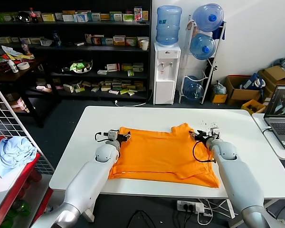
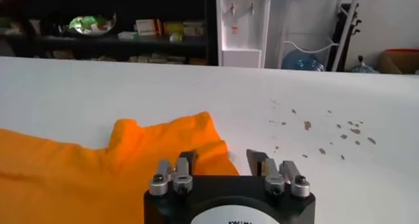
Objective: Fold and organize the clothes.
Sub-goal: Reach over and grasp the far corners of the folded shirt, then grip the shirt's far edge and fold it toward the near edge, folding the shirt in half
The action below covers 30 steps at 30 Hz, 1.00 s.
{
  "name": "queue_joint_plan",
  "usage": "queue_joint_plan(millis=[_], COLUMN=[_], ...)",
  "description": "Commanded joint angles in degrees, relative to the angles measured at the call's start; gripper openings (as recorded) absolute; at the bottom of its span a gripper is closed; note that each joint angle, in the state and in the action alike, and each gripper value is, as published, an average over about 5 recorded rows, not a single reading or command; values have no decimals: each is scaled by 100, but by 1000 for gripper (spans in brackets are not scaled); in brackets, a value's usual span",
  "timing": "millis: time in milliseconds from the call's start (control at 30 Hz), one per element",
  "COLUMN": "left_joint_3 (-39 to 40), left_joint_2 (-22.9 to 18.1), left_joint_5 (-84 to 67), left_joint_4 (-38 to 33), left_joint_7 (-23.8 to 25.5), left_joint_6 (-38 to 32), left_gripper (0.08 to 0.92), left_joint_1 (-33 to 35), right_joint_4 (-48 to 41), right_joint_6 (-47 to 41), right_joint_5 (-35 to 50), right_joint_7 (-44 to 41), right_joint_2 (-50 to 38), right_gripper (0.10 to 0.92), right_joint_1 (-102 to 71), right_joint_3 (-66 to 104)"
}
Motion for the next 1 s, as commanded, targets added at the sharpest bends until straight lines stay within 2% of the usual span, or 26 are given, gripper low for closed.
queue_joint_plan(millis=[33, 367, 567, 733, 1000], left_joint_3=[-13, -23, 7, 13, 60], left_joint_2=[51, 255, 428, 629, 1158], left_joint_5=[19, -58, -65, -38, -96], left_joint_4=[-30, -478, -825, -1220, -2426], left_joint_7=[-13, -29, -74, -105, -295], left_joint_6=[11, -43, -220, -364, -298], left_gripper=[585, 291, 129, 97, 97], left_joint_1=[78, 437, 659, 872, 1441], right_joint_4=[-124, -40, 471, 1075, 2319], right_joint_6=[19, 160, 273, 242, 91], right_joint_5=[-41, -182, -77, 10, 125], right_joint_7=[13, 4, 94, 230, 466], right_joint_2=[29, 128, 48, -97, -552], right_gripper=[419, 144, 124, 124, 124], right_joint_1=[24, -42, -233, -454, -1293], right_joint_3=[1, -1, -54, -96, 25])
